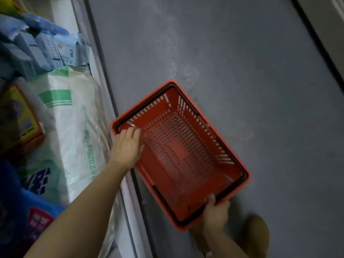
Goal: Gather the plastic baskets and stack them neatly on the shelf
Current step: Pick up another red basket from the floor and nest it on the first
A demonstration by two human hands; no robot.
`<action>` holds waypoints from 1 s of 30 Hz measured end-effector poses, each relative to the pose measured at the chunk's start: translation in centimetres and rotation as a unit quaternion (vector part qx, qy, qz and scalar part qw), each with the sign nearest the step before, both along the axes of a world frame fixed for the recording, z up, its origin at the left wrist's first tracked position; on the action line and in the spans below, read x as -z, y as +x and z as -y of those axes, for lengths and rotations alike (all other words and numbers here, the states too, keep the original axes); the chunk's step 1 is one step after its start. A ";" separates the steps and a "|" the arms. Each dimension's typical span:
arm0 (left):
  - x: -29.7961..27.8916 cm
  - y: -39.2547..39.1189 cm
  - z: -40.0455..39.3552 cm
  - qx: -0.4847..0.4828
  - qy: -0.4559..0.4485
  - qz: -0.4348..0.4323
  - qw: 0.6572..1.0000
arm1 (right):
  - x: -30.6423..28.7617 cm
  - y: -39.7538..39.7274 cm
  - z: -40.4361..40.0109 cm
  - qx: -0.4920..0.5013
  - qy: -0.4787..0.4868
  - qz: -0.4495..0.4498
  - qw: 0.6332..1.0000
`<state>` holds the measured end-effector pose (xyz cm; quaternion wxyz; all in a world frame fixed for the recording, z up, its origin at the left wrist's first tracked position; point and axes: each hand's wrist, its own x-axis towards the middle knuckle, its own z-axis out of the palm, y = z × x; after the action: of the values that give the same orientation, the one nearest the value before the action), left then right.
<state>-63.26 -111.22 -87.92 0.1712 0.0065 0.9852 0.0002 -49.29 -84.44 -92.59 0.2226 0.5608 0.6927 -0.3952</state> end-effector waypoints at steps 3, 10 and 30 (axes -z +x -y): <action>1.1 -2.5 -0.2 -0.039 0.012 -0.014 0.999 | 0.3 -2.0 -4.5 -0.045 0.036 -0.057 0.997; 4.0 -3.4 -3.0 -0.241 0.170 0.037 0.955 | 1.2 -8.0 -13.8 -0.104 0.093 -0.158 0.978; -24.2 -4.9 -18.7 -0.151 0.302 -0.085 0.937 | -25.7 -6.6 -30.4 -0.074 0.111 -0.278 0.951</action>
<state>-68.20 -92.55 -63.73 0.0745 -0.0908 0.9390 0.3233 -55.88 -54.04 -66.92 -0.0137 0.3973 0.8061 -0.4384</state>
